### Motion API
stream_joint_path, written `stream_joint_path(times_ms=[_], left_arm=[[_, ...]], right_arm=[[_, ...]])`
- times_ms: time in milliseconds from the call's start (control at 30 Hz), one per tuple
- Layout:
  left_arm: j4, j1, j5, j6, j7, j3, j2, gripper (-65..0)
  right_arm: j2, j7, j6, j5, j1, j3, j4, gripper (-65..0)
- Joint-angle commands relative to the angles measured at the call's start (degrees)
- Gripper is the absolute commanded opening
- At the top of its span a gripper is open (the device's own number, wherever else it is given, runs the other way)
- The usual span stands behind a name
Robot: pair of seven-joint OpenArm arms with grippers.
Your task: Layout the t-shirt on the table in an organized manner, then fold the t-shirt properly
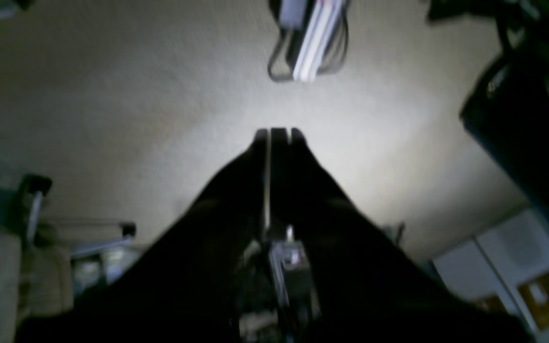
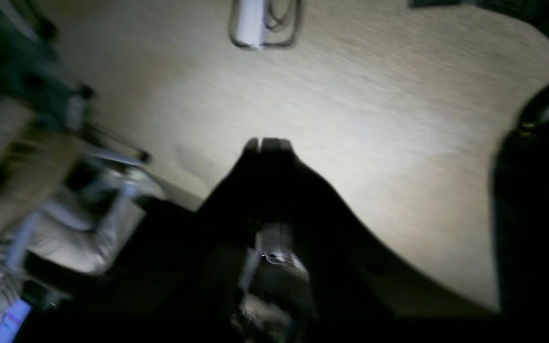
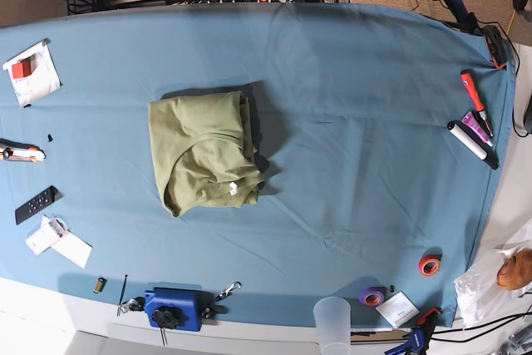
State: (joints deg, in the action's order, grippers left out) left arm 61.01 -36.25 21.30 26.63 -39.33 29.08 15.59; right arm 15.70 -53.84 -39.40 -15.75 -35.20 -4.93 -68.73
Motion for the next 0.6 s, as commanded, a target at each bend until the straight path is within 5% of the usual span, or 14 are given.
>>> stream_joint_path(times_ms=[0,100,267,433,567], left_arm=[[-1.4,0.2,-1.5,0.2,2.1,0.3,0.2,-65.0],[-6.4,3.7,-5.7,0.2,8.5,0.3,-0.4,-65.0],[-12.9,9.6,-6.4,-2.1,10.9,0.3,-1.0,-65.0],[-19.6,11.7,-12.4,-11.4,20.5,0.3,-3.7,-65.0],[-25.6,11.7,-17.3,-12.7,31.8,0.3,-6.5,-65.0]], right_arm=[[0.4,1.2,-0.6,1.0,0.2,1.3,1.7,-65.0],[0.4,4.4,-0.4,4.9,3.4,5.5,8.5,-65.0],[0.9,14.9,1.7,10.8,8.1,12.0,16.7,-65.0],[1.4,24.0,9.2,17.3,11.0,17.7,18.6,-65.0],[1.4,27.5,16.1,20.3,13.3,20.5,18.6,-65.0]])
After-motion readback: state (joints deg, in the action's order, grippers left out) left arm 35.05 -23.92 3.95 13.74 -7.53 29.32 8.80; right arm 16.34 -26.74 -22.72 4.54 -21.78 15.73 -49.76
